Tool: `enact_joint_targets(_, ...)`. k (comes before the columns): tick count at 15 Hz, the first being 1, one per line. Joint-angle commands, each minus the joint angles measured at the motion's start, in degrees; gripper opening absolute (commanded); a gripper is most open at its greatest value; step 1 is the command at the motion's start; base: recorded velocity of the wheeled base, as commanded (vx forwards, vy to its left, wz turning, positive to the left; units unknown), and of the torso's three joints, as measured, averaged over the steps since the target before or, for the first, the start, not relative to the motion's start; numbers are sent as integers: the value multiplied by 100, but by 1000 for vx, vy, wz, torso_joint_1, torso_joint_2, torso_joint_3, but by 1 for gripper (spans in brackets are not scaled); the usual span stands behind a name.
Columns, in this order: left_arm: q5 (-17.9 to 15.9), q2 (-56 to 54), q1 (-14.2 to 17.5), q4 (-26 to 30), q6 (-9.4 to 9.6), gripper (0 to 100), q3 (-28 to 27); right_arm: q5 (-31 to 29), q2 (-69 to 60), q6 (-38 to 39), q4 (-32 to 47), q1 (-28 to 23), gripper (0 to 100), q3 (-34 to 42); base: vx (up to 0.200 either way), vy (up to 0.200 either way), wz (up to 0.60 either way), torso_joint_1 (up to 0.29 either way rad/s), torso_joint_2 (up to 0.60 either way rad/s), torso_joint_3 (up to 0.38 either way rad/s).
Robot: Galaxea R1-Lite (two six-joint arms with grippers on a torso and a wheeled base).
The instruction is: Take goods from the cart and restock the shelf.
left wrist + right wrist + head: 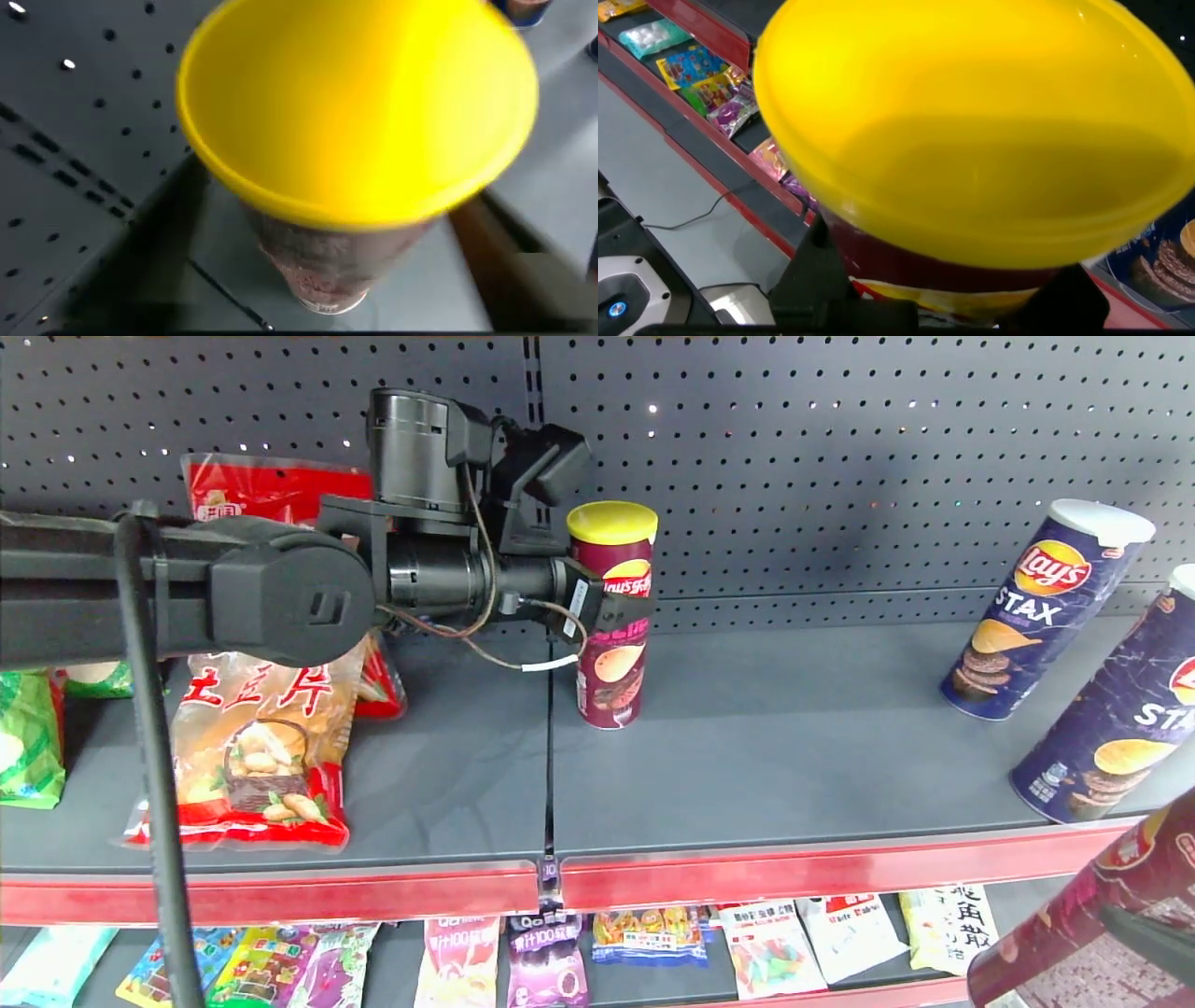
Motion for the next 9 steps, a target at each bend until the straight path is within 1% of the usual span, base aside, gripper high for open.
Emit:
enact_joint_targets(1, -28, 65, -31, -2, -3, 0, -14, 1, -1, 32, -2, -12, 0, 2, 0, 0, 0, 0, 0, 0)
enact_joint_targets(2, -36, 56, -93, -2, -3, 0, 12, 1, -1, 111, -2, -12, 0, 2, 0, 0, 0, 0, 0, 0)
enact_joint_targets(4, -107, -5, -111, -2, -11, 0, 74, 1, -28, 137, -2, -12, 0, 2, 0, 0, 0, 0, 0, 0)
enact_joint_targets(7, -520, -313, -111, 16, -29, 0, 258, 10, -28, 137, -2, -12, 0, 2, 0, 0, 0, 0, 0, 0)
enact_joint_targets(9, -986, -779, -119, 16, -3, 0, 830, 19, -28, 146, -11, -3, 0, 2, 0, 0, 0, 0, 0, 0)
